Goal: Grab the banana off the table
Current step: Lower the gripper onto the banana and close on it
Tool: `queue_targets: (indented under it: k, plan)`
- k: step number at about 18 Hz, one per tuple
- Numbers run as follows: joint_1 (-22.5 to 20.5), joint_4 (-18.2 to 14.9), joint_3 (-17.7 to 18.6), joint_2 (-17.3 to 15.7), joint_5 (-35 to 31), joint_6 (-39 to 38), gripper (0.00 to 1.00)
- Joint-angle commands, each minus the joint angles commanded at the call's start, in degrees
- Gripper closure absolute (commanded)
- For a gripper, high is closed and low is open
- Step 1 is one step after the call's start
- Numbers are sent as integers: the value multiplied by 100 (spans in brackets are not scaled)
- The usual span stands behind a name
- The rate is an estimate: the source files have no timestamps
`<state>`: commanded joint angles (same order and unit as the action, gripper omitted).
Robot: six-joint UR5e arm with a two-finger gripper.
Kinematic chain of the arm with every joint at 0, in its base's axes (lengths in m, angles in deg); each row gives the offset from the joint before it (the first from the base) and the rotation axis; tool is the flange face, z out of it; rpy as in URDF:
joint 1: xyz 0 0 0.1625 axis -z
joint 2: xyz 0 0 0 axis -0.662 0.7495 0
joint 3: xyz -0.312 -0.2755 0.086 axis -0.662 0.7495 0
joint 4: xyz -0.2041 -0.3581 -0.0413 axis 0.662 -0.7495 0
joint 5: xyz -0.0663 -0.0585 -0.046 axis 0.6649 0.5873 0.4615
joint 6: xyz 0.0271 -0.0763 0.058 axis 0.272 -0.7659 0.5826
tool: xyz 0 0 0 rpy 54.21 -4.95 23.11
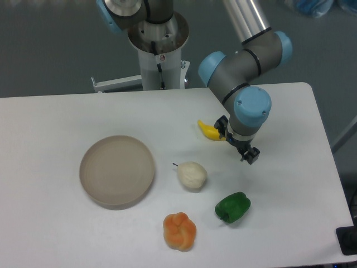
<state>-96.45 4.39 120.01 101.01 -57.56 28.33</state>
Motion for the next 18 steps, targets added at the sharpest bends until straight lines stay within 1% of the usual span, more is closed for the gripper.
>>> queue_targets:
  k: [3,5,6,9,10,11,13,15,16,18]
  plan:
    - [-88,0,246,-35,0,115,0]
    - [-114,9,475,-193,0,211,0]
    - [-114,78,580,-228,0,273,0]
    - [-132,684,949,-255,0,317,0]
    - [-132,851,1020,-255,0,317,0]
    - [-132,914,1047,-255,0,309,0]
    - [-132,923,1047,-246,0,317,0]
    - [-132,923,1056,-246,0,309,14]
    - [-132,914,1056,-238,0,300,23]
    - [-132,923,1038,-238,-9,291,36]
